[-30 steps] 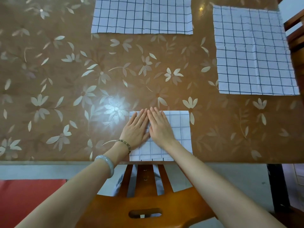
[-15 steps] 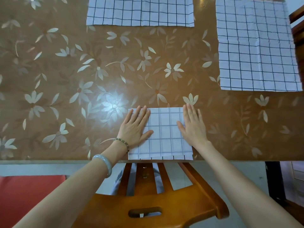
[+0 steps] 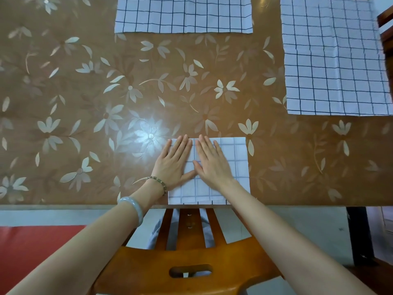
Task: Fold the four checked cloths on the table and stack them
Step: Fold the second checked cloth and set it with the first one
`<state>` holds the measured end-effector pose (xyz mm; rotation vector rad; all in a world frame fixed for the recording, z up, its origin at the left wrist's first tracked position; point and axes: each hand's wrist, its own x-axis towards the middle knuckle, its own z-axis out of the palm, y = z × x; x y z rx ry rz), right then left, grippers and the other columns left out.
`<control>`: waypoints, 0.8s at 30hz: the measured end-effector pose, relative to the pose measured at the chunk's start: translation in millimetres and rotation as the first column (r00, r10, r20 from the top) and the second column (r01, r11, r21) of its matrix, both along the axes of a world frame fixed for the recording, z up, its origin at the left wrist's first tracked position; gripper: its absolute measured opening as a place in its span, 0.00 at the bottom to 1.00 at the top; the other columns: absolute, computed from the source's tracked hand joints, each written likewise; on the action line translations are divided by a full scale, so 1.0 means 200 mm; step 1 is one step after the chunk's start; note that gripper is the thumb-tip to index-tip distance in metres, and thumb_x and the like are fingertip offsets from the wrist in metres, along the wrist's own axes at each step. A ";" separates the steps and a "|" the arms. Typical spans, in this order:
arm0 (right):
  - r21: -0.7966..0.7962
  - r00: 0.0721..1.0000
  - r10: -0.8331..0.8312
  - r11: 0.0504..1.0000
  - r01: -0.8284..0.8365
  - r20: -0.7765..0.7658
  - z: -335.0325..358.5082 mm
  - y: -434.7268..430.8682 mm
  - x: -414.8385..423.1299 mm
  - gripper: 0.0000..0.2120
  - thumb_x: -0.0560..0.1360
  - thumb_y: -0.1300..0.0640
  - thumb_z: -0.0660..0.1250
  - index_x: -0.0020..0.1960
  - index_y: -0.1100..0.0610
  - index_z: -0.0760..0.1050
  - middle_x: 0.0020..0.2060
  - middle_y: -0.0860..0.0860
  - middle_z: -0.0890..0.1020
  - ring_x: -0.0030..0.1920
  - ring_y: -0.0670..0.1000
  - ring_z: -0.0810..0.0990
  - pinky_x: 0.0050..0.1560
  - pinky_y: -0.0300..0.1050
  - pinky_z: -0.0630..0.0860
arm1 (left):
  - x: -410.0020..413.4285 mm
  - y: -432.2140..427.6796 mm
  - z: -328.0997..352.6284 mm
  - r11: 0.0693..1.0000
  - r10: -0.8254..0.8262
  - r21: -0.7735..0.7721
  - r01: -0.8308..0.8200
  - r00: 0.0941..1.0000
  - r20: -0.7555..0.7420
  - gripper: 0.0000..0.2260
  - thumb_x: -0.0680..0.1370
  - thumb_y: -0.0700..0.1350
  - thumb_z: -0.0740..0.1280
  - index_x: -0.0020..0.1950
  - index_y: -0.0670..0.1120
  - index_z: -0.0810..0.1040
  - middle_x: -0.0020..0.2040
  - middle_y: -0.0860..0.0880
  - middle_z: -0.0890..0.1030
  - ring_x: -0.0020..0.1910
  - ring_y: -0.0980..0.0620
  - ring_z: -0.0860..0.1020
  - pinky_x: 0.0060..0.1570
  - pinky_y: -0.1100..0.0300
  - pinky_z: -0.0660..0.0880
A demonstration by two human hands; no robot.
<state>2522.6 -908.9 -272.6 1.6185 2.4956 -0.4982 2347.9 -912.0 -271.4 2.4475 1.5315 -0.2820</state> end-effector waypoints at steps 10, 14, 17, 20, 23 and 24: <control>0.022 0.979 -0.132 0.991 0.130 0.154 0.02 -0.01 0.48 0.33 0.80 0.39 0.37 0.77 0.57 0.37 0.77 0.53 0.42 0.77 0.51 0.40 0.75 0.51 0.36 | -0.01 0.00 0.04 0.995 0.090 -0.050 -0.087 0.994 0.065 0.34 0.79 0.64 0.44 0.78 0.42 0.48 0.78 0.43 0.50 0.77 0.46 0.45 0.75 0.49 0.40; 0.035 0.976 -0.131 0.991 0.127 0.174 0.01 0.00 0.49 0.34 0.78 0.37 0.31 0.76 0.57 0.37 0.76 0.53 0.41 0.77 0.52 0.40 0.74 0.52 0.35 | -0.01 -0.05 0.12 0.880 0.474 -0.102 -0.464 0.845 0.247 0.32 0.76 0.53 0.66 0.74 0.40 0.60 0.74 0.41 0.61 0.73 0.41 0.59 0.71 0.52 0.57; 0.035 0.976 -0.134 0.991 0.130 0.170 0.01 -0.01 0.49 0.35 0.77 0.37 0.29 0.76 0.57 0.37 0.76 0.53 0.40 0.76 0.52 0.39 0.74 0.52 0.33 | 0.03 -0.06 0.16 0.757 0.646 -0.159 -0.634 0.690 0.325 0.29 0.70 0.44 0.71 0.67 0.38 0.66 0.63 0.41 0.70 0.62 0.43 0.67 0.62 0.57 0.61; 0.040 0.976 -0.140 0.990 0.135 0.168 0.02 -0.01 0.49 0.35 0.78 0.37 0.31 0.77 0.58 0.38 0.76 0.54 0.43 0.77 0.52 0.41 0.74 0.52 0.35 | 0.09 -0.03 0.20 0.646 0.758 -0.258 -0.718 0.565 0.326 0.22 0.68 0.36 0.69 0.59 0.39 0.66 0.55 0.41 0.69 0.51 0.43 0.68 0.51 0.59 0.64; 0.029 0.976 -0.139 0.990 0.137 0.169 0.02 -0.01 0.48 0.34 0.79 0.38 0.33 0.77 0.59 0.41 0.77 0.55 0.45 0.77 0.53 0.44 0.74 0.54 0.37 | 0.13 0.00 0.24 0.500 0.866 -0.390 -0.773 0.436 0.245 0.15 0.71 0.32 0.64 0.52 0.41 0.62 0.51 0.41 0.70 0.40 0.42 0.72 0.40 0.54 0.69; 0.024 0.976 -0.137 0.991 0.135 0.171 0.02 -0.01 0.49 0.34 0.79 0.38 0.34 0.77 0.59 0.41 0.77 0.55 0.46 0.77 0.53 0.44 0.74 0.54 0.37 | 0.13 0.01 0.24 0.476 0.879 -0.411 -0.777 0.424 0.217 0.14 0.72 0.33 0.64 0.51 0.42 0.61 0.50 0.41 0.71 0.41 0.40 0.74 0.39 0.53 0.69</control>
